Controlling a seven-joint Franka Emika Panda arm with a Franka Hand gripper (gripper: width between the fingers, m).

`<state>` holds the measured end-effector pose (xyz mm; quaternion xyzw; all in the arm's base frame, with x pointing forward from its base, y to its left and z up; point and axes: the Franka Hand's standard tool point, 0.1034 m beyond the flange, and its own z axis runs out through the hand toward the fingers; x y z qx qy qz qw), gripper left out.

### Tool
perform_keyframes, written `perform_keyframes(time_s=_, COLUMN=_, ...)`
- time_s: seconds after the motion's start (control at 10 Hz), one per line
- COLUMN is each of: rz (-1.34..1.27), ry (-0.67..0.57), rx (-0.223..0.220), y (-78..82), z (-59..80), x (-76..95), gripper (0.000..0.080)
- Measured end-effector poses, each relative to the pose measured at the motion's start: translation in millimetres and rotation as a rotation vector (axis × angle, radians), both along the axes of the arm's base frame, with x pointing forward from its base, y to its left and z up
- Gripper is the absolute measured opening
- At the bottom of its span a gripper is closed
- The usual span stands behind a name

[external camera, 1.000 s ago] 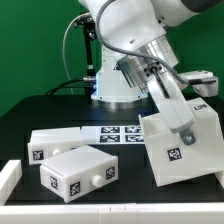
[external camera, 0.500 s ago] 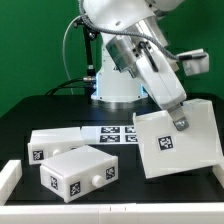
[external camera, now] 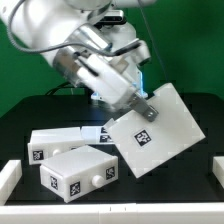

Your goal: Assemble drawer

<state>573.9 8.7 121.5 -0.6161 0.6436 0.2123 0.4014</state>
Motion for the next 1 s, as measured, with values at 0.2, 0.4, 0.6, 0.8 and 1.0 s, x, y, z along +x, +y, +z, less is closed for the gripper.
perform_keyframes(time_s=0.2, rz=0.033, ry=0.005, rx=0.121, y=-6.1, z=-6.5, x=-4.9, gripper=0.0036)
perform_keyframes(time_s=0.4, rz=0.059, ry=0.015, rx=0.230, y=-3.8, z=-14.4, x=-11.8, gripper=0.0036)
perform_keyframes(time_s=0.6, rz=0.096, ry=0.006, rx=0.302, y=17.8, z=-15.2, x=-4.1, gripper=0.0034)
perform_keyframes(time_s=0.8, rz=0.123, ry=0.019, rx=0.393, y=25.7, z=-25.8, x=-2.9, gripper=0.0034)
perform_keyframes(time_s=1.0, rz=0.155, ry=0.028, rx=0.516, y=26.3, z=-27.7, x=-12.0, gripper=0.0034)
